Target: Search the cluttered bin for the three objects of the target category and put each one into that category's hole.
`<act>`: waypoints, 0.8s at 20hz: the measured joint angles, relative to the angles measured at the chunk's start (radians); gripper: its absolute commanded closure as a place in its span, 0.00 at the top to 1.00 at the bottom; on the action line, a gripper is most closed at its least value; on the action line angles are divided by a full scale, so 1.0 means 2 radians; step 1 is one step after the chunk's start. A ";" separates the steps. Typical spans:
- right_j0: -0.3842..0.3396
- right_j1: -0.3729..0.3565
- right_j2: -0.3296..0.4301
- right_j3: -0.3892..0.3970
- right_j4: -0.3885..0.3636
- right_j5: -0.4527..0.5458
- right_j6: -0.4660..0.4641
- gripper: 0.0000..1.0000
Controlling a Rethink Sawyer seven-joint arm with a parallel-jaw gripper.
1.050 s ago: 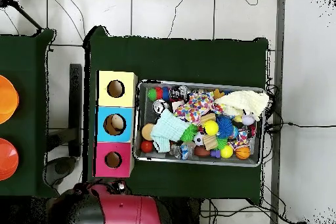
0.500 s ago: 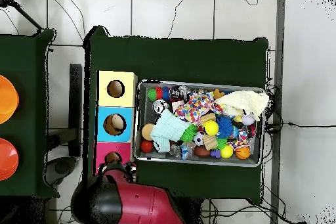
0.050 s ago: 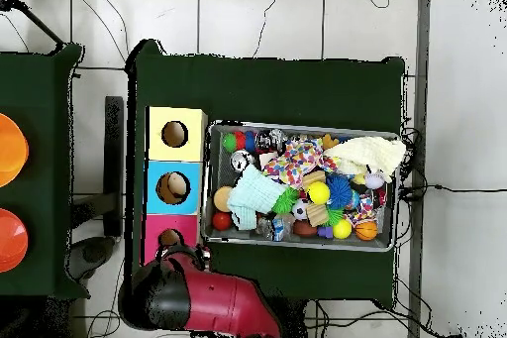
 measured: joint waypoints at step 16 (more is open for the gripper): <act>0.034 0.016 0.000 -0.044 0.004 0.080 0.000 1.00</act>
